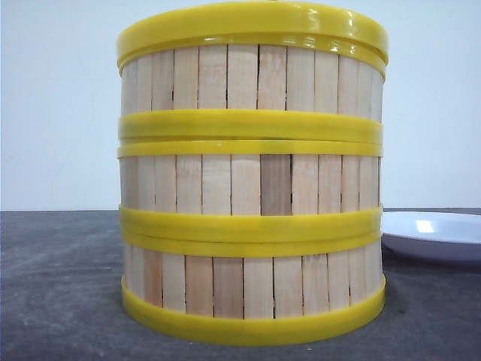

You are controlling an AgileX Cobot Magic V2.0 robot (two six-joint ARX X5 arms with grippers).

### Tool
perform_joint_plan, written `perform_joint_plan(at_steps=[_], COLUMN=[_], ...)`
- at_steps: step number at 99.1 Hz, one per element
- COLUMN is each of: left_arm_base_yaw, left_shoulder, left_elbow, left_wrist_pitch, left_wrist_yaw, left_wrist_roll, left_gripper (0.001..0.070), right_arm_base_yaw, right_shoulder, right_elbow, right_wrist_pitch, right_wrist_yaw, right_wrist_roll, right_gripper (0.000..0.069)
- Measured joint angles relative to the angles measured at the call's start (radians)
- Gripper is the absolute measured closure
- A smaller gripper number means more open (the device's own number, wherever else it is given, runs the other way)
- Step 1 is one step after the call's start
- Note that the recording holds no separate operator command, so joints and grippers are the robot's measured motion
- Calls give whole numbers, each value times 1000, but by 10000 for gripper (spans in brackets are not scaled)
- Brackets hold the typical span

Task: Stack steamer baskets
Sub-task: 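Release the lid and raise the right gripper away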

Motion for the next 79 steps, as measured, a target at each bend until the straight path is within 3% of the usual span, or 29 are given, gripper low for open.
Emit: perform_joint_plan(at_steps=[35,50,79], left_arm_base_yaw=[0,0,0], left_shoulder=[0,0,0], left_elbow=[0,-31,-180], left_wrist_pitch=[62,91,124], left_wrist_yaw=[0,-1,10], left_wrist_roll=[3,17,23], left_gripper=[477,458,429], right_arm_base_yaw=[148,214,246], right_shoulder=[-408,-615,-905], right_elbow=[-50,-256,-668], right_wrist_pitch=[-31,-16,13], right_wrist_yaw=[306,390,404], right_wrist_roll=[-12,48,195], right_gripper=[246,246,246])
